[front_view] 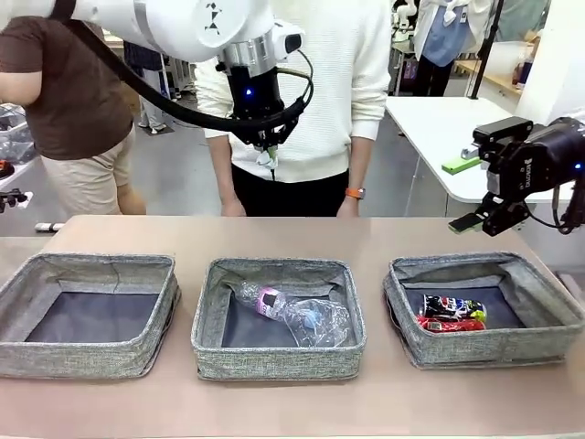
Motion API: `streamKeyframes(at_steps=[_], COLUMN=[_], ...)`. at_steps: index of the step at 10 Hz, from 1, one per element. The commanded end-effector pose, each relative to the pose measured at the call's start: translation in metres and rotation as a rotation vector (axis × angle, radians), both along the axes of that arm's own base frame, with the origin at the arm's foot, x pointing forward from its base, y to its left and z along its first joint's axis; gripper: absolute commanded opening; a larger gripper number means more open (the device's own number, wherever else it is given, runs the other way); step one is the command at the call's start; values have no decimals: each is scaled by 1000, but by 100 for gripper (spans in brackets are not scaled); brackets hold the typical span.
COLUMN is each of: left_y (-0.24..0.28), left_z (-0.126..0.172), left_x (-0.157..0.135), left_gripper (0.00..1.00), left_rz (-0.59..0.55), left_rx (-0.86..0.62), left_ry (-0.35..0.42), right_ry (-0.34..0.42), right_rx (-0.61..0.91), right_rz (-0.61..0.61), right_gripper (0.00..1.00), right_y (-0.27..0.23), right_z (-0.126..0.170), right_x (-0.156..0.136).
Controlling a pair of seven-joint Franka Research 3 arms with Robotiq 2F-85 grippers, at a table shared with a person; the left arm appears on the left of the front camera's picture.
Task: Sort the waste into the appropriate baskets.
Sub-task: Pick up the waste item pointed out by the person.
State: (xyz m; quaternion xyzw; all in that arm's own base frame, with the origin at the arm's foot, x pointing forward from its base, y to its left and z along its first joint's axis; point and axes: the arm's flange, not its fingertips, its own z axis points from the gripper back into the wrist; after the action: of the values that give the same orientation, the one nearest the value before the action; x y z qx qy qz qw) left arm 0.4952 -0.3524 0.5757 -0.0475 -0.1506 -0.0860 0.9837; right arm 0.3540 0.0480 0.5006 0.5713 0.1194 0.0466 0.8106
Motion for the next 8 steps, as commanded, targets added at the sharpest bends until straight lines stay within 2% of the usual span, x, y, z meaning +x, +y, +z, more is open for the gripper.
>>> streamKeyframes(at_steps=[1, 3, 4, 6, 7, 8], left_y=[8, -19, -32, -44, -42, -40], left_z=[22, 111, 147, 182, 194, 200], left_x=[-11, -68, -101, -138, -147, -154], left_gripper=[7, 7, 7, 7, 7, 7], left_rz=[-72, -173, -195, -61, -38, -15], left_rx=[20, 83, 81, 55, 11, -17], left_ry=[107, 185, 134, 77, 30, 32], right_ry=[16, 16, 16, 16, 16, 16], right_rx=[12, 12, 12, 12, 12, 12], right_rz=[-9, -9, -9, -9, -9, -9], right_gripper=[100, 100, 100, 100, 100, 100], right_y=[1, 1, 1, 1, 1, 1], right_z=[7, 7, 7, 7, 7, 7], right_x=[1, 1, 1, 1, 1, 1])
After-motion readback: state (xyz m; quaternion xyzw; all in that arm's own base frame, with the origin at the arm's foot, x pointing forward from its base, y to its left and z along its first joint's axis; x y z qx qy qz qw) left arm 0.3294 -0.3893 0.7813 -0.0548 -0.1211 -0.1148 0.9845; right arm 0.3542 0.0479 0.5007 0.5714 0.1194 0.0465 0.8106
